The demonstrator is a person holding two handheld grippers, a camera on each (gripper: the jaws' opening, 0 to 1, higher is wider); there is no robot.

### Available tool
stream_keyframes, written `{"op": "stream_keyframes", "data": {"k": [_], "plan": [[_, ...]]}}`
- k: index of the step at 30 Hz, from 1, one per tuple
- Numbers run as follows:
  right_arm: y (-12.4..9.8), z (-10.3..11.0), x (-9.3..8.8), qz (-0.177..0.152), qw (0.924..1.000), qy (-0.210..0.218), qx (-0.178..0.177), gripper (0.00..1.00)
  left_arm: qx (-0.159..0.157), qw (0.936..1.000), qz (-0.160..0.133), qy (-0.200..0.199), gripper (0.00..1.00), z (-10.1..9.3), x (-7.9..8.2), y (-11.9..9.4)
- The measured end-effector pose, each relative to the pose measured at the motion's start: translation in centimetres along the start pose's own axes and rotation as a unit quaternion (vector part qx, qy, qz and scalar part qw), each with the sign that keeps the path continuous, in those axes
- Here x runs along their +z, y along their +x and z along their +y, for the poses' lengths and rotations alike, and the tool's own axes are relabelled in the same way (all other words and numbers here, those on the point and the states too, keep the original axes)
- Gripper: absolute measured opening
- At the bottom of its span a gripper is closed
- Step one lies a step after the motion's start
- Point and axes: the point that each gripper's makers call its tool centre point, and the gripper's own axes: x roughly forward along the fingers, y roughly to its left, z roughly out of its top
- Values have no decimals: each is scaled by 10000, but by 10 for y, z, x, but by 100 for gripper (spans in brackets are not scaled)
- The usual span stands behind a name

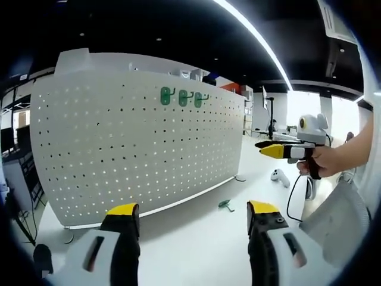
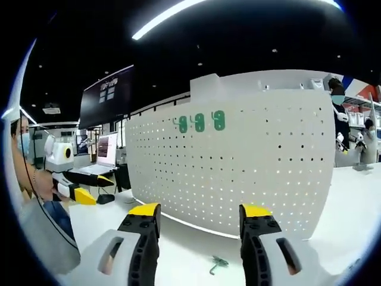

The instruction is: Insert the hook assembly into the mounting plate slot until the hook locks in place.

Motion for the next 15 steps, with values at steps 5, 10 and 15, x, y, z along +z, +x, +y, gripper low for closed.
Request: {"op": "stream_keyframes", "data": {"k": [5,10,15], "plan": [[-5,-1,-5,49,10000,20,-17,52,70,10000,5,-39,76,3,-3,-4],[-12,-1,-9,87,10000,6,-16,52,84,9999,15,-70,76,2,-7,-8],[-19,-2,-14,155,9999,4,-54,52,48,10000,44,-72,76,-1,-10,-11]]}}
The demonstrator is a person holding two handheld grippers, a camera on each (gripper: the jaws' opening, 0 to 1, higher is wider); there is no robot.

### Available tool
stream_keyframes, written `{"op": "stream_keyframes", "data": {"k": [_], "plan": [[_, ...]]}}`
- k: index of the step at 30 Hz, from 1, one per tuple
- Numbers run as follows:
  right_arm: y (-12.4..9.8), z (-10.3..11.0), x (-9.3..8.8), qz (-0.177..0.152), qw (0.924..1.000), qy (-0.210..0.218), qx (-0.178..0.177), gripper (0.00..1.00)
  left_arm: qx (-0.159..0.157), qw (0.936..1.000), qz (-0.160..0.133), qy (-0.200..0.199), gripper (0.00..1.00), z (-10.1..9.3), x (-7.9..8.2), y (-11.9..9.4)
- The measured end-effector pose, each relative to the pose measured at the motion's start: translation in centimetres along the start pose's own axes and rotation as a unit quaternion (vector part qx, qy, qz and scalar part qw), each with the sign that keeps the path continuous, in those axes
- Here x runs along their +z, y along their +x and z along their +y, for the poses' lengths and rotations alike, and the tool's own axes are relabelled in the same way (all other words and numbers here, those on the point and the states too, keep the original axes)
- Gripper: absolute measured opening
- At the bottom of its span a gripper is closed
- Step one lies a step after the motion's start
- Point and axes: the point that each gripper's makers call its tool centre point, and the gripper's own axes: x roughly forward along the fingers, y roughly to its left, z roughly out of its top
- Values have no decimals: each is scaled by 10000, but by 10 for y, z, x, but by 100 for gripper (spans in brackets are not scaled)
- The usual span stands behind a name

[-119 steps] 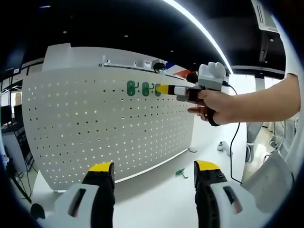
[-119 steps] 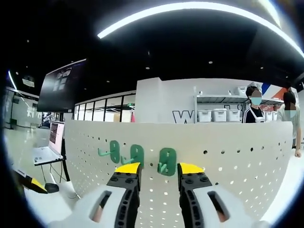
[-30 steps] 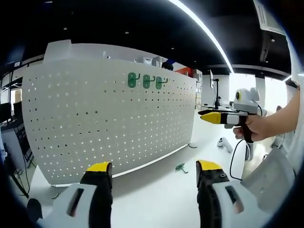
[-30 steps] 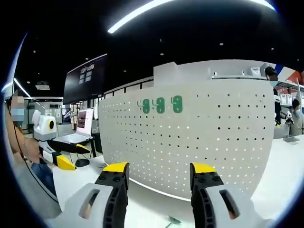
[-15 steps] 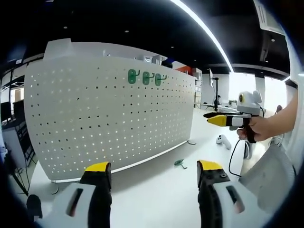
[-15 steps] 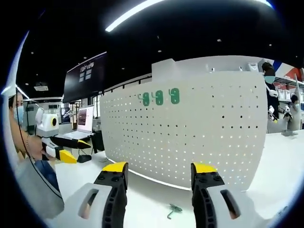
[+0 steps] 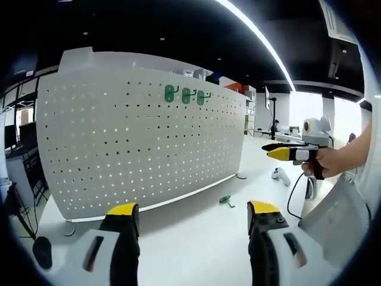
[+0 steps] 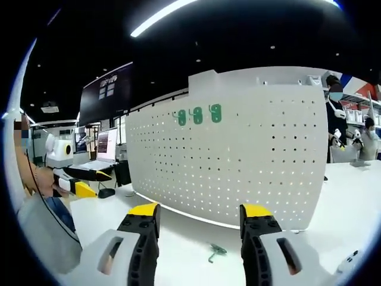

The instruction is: Insert the hook assembly into the mounting plate slot until the hook locks in place.

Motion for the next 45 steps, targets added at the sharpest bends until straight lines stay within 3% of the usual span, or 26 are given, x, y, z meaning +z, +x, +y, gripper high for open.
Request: {"op": "stream_keyframes", "data": {"k": [23,34,45], "plan": [[-23,-7,-29,457,9989,106,-98,53,47,9998,209,-61,75,2,-15,-6],[-37,-7,-45,702,9975,84,-37,53,-2,9990,445,-51,75,4,-31,-10],[-40,-6,-49,764,9970,127,-73,53,-25,9988,485,-100,75,3,-33,-11]]}}
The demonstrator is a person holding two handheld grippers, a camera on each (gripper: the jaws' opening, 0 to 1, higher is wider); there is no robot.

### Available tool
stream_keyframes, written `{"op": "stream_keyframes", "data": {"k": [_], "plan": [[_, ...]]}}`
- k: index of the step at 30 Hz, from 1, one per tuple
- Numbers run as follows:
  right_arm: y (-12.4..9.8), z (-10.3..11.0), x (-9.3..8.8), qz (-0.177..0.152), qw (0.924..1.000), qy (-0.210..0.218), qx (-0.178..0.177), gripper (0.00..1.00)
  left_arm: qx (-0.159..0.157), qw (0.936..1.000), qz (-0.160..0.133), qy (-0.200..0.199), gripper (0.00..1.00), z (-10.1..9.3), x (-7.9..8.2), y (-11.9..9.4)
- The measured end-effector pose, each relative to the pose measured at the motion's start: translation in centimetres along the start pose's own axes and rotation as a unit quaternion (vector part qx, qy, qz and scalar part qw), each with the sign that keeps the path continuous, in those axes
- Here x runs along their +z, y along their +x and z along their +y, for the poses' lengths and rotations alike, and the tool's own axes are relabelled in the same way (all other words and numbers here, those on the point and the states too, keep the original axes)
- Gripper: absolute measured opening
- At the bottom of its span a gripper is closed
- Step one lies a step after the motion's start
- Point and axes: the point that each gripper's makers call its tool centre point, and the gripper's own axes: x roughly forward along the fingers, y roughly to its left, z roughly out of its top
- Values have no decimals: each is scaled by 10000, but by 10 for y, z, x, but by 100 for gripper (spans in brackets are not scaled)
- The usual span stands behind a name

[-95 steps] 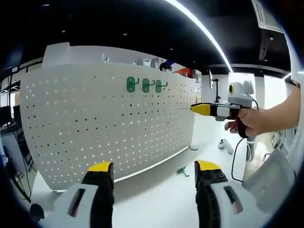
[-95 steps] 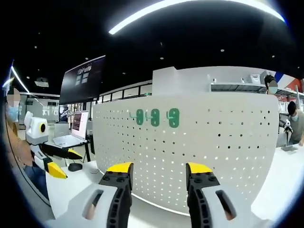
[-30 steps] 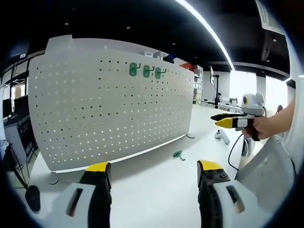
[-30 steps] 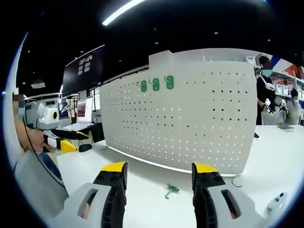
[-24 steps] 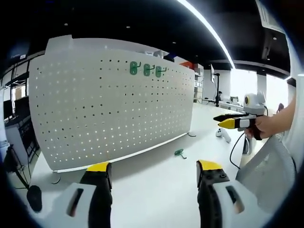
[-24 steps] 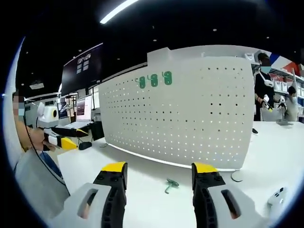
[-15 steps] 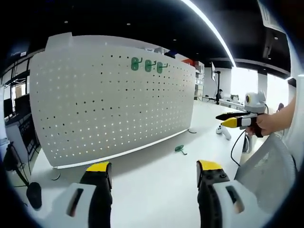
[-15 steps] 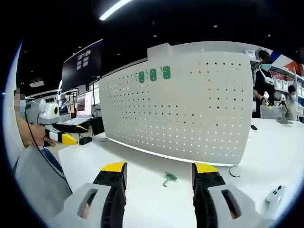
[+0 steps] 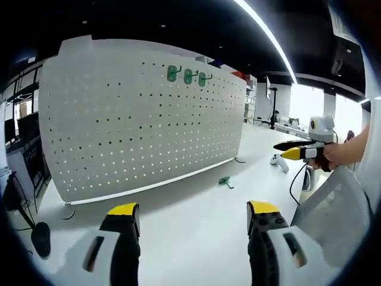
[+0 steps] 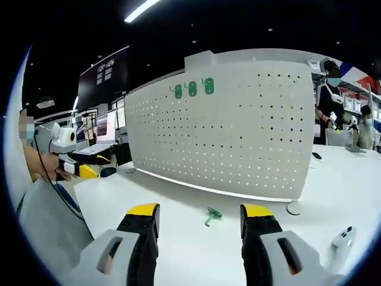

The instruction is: Insert the hook assembly into the mounting plate slot until the hook locks in place.

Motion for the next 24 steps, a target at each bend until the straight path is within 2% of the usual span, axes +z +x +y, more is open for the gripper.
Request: {"op": "stream_keyframes", "data": {"k": [8,11,20,24], "plan": [[2,3,-1,29,10000,-58,60,53,-62,10000,34,37,75,-3,-1,1],[2,4,-2,53,9999,-92,54,53,-74,10000,-5,62,75,-3,3,3],[2,4,-5,78,9999,-75,50,53,-282,9993,-96,210,75,-13,23,24],[2,4,-6,102,9999,-103,51,53,-384,9988,12,290,74,-17,21,36]]}}
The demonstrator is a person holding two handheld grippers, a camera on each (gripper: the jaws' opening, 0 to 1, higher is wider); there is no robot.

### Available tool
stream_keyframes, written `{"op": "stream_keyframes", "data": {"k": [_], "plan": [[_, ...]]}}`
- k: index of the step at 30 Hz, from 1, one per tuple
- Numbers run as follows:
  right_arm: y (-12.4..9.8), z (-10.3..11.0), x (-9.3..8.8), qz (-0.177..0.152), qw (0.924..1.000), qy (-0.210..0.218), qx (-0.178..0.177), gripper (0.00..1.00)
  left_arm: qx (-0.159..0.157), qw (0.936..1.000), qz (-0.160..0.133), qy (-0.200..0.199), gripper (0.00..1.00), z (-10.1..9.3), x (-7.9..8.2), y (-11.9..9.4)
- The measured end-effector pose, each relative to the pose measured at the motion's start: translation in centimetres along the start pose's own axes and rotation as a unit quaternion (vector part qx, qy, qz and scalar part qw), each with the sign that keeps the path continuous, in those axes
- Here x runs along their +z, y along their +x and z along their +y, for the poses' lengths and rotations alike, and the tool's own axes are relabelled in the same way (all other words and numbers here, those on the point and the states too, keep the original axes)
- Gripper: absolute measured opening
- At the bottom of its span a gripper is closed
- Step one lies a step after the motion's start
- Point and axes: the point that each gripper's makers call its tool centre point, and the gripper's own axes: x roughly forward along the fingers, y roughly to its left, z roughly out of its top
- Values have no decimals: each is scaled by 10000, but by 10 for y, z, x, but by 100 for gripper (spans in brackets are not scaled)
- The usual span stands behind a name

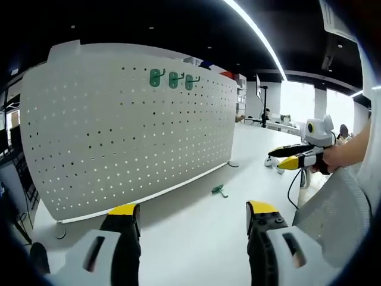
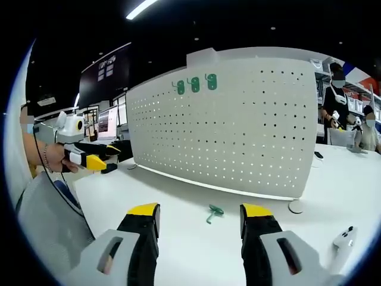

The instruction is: Insert the hook assembly into the mounting plate slot until the hook locks in place.

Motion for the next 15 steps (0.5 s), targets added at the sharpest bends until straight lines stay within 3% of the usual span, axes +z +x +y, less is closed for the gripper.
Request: {"op": "stream_keyframes", "data": {"k": [15], "plan": [[1,6,-2,56,9999,-95,93,52,-556,9956,621,428,76,-13,-9,23]]}}
